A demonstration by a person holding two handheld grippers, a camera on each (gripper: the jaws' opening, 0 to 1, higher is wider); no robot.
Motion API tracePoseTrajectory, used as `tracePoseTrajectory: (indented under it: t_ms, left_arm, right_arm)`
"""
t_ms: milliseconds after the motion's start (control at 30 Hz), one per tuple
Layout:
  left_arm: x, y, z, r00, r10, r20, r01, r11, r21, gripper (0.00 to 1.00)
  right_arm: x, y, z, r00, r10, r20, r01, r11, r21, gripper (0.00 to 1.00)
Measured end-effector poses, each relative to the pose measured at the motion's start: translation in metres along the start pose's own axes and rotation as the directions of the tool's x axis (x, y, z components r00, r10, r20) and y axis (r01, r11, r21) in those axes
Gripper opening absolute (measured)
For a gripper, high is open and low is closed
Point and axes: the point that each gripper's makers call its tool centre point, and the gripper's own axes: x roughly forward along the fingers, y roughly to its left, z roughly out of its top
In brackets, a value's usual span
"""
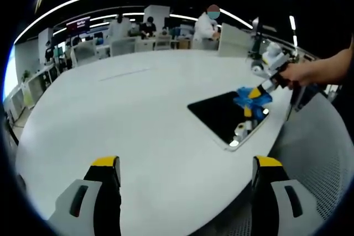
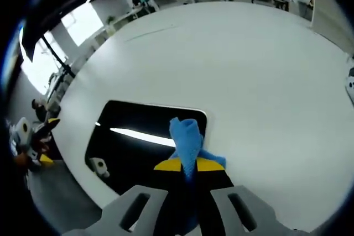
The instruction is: Wipe the mirror surface with the cleaning cloth until all visible marks leave the cleaned area.
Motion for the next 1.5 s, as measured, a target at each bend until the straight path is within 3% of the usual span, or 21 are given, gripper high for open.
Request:
tracePoseTrajectory:
  t_ms: [233, 467, 800, 1167, 1500]
  left_arm:
    - [0.000, -0.001, 0.000, 1.000, -0.004, -0.003, 0.004, 1.000, 0.002, 0.99]
    - [0.000, -0.001, 0.000, 1.000, -0.004, -0.006, 0.004, 1.000, 0.004, 0.99]
    - [0.000, -0.001, 0.000, 1.000, -0.001, -0.007, 0.001, 1.000, 0.000, 0.99]
    - [0.001, -0.002, -0.001, 1.000, -0.005, -0.012, 0.005, 1.000, 0.001, 0.99]
    - [0.001, -0.002, -0.001, 1.000, -0.007, -0.015, 0.007, 1.000, 0.004, 0.99]
  right_arm:
    - [-0.005, 0.006, -0.012, 1.000, -0.007, 0.002, 0.007, 0.999, -0.032, 0.02]
    - [-0.009, 0.010, -0.020, 1.000, -0.009, 0.005, 0.009, 1.000, 0.011, 0.02]
    - [-0.021, 0.016, -0.043, 0.998, 0.023, -0.056, -0.020, 0.999, 0.045, 0.02]
    - [-0.020, 0.015, -0.043, 0.998, 0.031, -0.055, -0.029, 0.999, 0.040, 0.02]
    - [-0.017, 0.030, -0.040, 0.998, 0.050, -0.047, -0.047, 0.997, 0.061, 0.02]
